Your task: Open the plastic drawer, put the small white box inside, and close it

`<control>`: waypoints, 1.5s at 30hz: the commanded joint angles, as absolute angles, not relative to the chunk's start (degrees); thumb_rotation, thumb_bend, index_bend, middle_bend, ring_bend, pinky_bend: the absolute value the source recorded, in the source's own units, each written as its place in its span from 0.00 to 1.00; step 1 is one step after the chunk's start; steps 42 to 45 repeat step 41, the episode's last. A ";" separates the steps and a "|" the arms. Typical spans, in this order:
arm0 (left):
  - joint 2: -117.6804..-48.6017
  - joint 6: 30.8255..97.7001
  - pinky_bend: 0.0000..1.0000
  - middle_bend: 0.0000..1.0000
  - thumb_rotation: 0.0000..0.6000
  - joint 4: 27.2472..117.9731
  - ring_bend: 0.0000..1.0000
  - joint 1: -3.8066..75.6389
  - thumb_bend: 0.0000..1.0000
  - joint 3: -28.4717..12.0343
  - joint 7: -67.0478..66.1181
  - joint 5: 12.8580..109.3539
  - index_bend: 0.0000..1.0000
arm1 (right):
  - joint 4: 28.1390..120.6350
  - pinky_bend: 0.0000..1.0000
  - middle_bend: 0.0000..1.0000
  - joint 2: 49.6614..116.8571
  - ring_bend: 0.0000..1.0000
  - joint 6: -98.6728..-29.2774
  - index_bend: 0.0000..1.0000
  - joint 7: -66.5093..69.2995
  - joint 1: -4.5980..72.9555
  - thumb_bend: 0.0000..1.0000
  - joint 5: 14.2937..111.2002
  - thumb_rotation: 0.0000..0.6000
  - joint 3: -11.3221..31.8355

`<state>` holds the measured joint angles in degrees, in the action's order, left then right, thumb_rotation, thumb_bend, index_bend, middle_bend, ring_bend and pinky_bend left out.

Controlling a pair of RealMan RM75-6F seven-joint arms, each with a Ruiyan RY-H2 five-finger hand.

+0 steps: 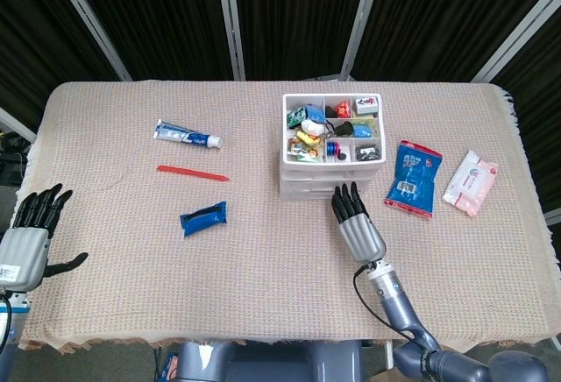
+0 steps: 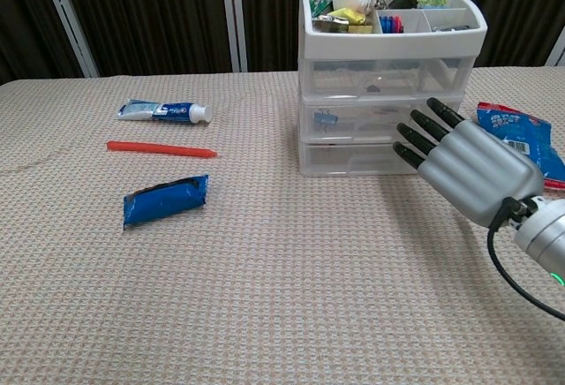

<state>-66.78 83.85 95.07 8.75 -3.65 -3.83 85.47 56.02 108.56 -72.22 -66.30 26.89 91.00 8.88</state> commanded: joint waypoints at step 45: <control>-68.33 84.68 0.00 0.00 1.00 91.24 0.00 8.75 0.09 -4.00 -7.79 85.50 0.07 | 99.89 0.00 0.00 71.61 0.00 -80.54 0.04 -19.20 10.98 0.02 82.28 1.00 5.18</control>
